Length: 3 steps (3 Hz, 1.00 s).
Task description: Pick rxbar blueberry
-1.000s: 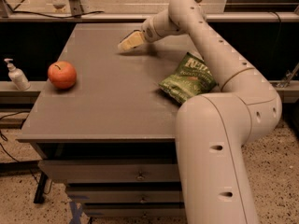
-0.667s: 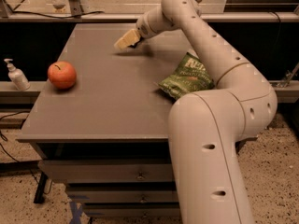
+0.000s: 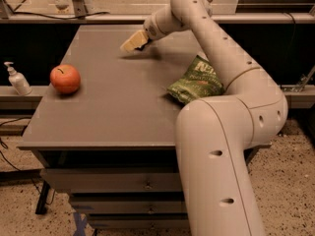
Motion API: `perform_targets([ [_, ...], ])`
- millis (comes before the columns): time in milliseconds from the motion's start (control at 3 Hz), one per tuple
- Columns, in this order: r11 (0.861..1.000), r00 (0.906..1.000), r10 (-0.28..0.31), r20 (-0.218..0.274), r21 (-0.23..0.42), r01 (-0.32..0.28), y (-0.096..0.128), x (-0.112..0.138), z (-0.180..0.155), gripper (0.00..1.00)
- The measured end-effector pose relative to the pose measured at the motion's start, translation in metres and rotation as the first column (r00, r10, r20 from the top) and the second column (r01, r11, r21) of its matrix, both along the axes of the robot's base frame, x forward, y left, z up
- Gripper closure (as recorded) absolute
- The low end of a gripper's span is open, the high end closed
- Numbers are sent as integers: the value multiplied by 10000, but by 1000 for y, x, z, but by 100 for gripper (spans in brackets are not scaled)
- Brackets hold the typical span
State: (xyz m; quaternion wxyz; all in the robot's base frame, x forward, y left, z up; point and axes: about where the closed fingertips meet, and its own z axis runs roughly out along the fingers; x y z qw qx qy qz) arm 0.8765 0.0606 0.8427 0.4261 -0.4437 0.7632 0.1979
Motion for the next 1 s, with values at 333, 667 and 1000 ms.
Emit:
perform_targets([
  [333, 9997, 9997, 133, -198, 225, -128, -1, -2, -4, 17],
  [667, 9992, 9992, 143, -366, 372, -129, -4, -4, -7, 41],
  [1000, 9990, 9988, 130, -463, 432, -110, -7, -5, -8, 64],
])
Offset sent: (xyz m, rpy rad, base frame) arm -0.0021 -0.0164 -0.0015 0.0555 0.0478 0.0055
